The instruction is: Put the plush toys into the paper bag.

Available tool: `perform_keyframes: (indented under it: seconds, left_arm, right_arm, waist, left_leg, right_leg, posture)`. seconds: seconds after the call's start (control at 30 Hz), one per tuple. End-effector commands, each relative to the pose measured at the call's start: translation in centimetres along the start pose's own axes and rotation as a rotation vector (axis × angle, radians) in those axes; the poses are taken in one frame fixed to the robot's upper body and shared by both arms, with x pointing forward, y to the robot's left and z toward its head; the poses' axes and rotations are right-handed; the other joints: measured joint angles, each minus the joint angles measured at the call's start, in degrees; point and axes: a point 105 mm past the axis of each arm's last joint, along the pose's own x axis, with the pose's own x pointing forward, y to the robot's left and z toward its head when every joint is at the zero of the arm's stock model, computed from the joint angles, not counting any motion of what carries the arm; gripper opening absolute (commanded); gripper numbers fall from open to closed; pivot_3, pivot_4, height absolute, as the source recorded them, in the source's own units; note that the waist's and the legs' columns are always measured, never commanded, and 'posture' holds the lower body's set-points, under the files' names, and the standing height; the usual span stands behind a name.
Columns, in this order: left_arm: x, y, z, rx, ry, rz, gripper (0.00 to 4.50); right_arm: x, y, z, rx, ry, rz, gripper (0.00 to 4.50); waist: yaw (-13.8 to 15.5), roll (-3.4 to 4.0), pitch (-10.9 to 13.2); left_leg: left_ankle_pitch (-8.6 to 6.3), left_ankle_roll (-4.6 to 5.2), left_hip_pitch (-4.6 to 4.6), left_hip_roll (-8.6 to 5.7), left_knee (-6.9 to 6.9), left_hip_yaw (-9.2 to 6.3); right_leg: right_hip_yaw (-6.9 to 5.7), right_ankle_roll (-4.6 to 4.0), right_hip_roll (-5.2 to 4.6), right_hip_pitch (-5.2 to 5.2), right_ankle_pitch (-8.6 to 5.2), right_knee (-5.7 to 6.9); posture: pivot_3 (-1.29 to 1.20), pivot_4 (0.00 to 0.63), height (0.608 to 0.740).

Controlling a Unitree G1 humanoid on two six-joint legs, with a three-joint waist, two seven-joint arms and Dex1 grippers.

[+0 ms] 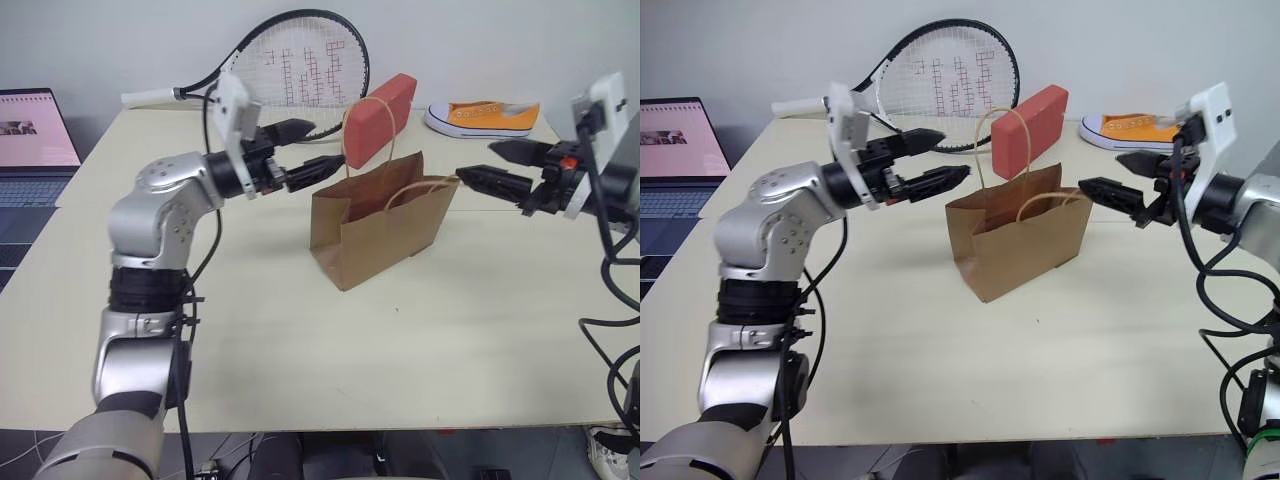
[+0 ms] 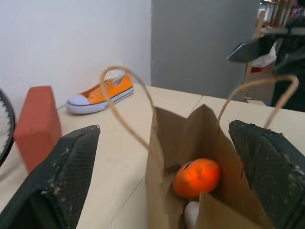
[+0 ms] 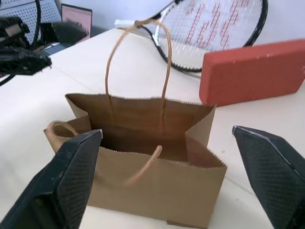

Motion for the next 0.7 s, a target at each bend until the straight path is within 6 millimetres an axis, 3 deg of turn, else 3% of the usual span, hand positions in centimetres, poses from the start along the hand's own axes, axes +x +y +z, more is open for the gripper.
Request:
perform_keyframes:
  seconds: [0.03, 0.13, 0.27, 0.43, 0.53, 0.7]
  left_arm:
    - [-2.3, -0.5, 0.9, 0.046, -0.014, 0.016, 4.48]
    - [-3.9, -0.8, -0.4, 0.054, 0.035, 0.046, 4.48]
    - [-4.8, -3.0, -2.4, -0.03, 0.046, -0.033, 4.48]
    - [-3.9, -3.9, -4.0, -0.091, 0.038, -0.073, 4.48]
    - [-3.1, -3.1, -4.6, -0.102, 0.018, -0.044, 4.48]
    - [-2.0, -2.3, -5.3, -0.114, 0.014, -0.048, 4.48]
  right_arm:
    - [-2.1, -0.1, 2.6, -0.182, -0.097, -0.023, 4.5]
    - [-3.2, 0.7, 2.7, -0.252, -0.096, 0.034, 4.5]
    - [-4.2, 4.6, 0.8, -0.261, 0.003, 0.256, 4.5]
    - [-3.3, 7.4, -1.7, -0.222, 0.059, 0.363, 4.5]
    - [-2.9, 8.9, -3.2, -0.207, 0.085, 0.413, 4.5]
    - [-2.5, 9.5, -4.2, -0.198, 0.105, 0.424, 4.5]
  waist:
    - [0.0, 0.0, 0.0]
    - [0.0, 0.0, 0.0]
    - [0.2, 0.01, 0.0]
    - [0.4, 0.0, 0.0]
    - [0.7, 0.0, 0.0]
    - [1.0, 0.0, 0.0]
  left_leg:
    - [0.0, 0.0, 0.0, 0.01, -0.01, 0.0]
    - [0.0, 0.0, 0.0, 0.02, -0.02, 0.0]
    - [0.0, 0.0, 0.02, 0.02, -0.03, 0.01]
    - [0.0, 0.0, 0.08, 0.03, 0.11, 0.01]
    - [0.0, 0.0, 0.06, 0.03, 0.28, 0.08]
    - [0.0, 0.0, -0.04, 0.03, 0.43, 0.09]
  right_leg:
    - [0.0, 0.0, 0.0, -0.01, 0.0, -0.02]
    - [-0.01, 0.0, 0.0, 0.0, -0.01, -0.02]
    - [0.0, -0.02, -0.02, 0.02, -0.02, -0.03]
    - [-0.02, -0.32, -0.01, 0.14, -0.19, -0.04]
    - [0.02, -0.37, -0.01, 0.18, -0.22, -0.06]
    - [0.03, -0.35, -0.01, 0.15, -0.21, -0.05]
  posture:
    - [0.0, 0.15, 0.74]
    - [0.0, 0.15, 0.74]
    - [0.0, 0.15, 0.74]
    - [0.0, 0.15, 0.74]
    - [0.0, 0.15, 0.74]
    - [0.0, 0.15, 0.74]
